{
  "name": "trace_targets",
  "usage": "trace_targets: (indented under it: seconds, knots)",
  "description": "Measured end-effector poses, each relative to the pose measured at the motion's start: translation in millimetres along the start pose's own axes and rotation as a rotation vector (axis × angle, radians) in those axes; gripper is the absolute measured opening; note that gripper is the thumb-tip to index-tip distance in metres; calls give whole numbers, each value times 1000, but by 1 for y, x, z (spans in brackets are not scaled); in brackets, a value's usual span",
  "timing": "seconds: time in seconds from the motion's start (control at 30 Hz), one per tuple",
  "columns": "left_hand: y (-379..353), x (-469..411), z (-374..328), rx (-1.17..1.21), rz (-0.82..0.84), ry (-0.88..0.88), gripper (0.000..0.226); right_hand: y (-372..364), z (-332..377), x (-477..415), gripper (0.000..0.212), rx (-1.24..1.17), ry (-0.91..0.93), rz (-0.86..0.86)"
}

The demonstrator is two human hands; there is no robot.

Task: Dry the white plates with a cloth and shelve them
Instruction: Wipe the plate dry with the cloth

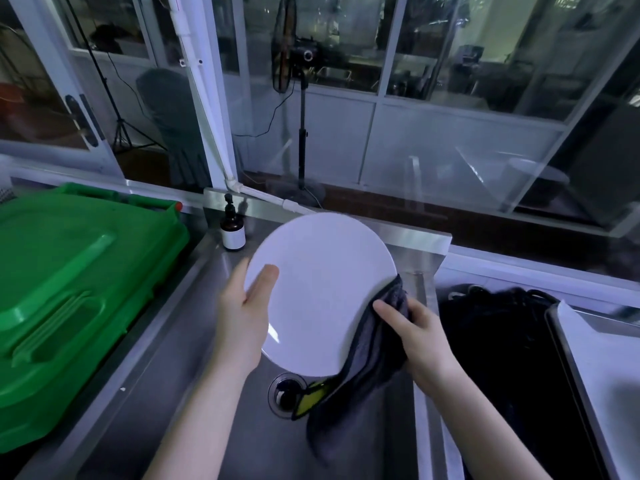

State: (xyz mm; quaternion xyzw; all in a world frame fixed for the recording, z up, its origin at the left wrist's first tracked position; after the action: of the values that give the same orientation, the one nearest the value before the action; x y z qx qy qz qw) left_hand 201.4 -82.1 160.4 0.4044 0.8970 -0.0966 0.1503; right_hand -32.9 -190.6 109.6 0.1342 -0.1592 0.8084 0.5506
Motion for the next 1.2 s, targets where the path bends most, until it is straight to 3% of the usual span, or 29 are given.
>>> trace_targets:
  seconds: [0.13,0.2,0.33,0.43,0.57,0.67,0.77,0.9,1.03,1.13,1.2]
  knots:
    - [-5,2,10,-66,143,13,17,10,26,-1,12,145,56,-45]
    - [-13,-6,4,-121,310,-20,19,1,57,1,6,342,182,-13]
    - [-43,-17,-11,-388,653,-173,16,-42,96,4,18,894,405,70]
    - [-52,-18,-10,-466,703,-179,27,-62,100,6,21,1051,519,89]
    - [-31,-22,-5,-346,525,-87,43,-44,99,5,21,905,519,3]
    - [-5,-7,8,-115,174,-39,27,-7,87,-2,16,417,368,-132]
    - [-6,16,20,42,-34,8,22,-1,50,-6,3,-55,161,-129]
    - [-4,8,15,-1,-61,-31,17,-6,22,-7,8,-98,53,-106]
    - [1,-7,2,-80,102,-97,16,-9,65,-4,10,225,216,-93]
    - [-8,-16,-7,-246,310,-151,7,-38,113,7,29,762,492,-86]
    - [-19,-15,-6,-397,462,-193,18,-67,121,14,33,1047,611,-11]
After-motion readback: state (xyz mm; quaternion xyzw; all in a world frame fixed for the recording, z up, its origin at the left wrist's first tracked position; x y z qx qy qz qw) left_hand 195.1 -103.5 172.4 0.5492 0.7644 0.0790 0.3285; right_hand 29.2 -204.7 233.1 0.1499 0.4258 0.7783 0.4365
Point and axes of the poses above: each hand's wrist, its own x-axis away from the middle knuckle, its own y-axis out of the back of the hand, z = x × y, the point moved 8 cm from there along -x, towards the middle knuckle, and after that the axes turned 14 degrees about -y, right-handed, at the moved point
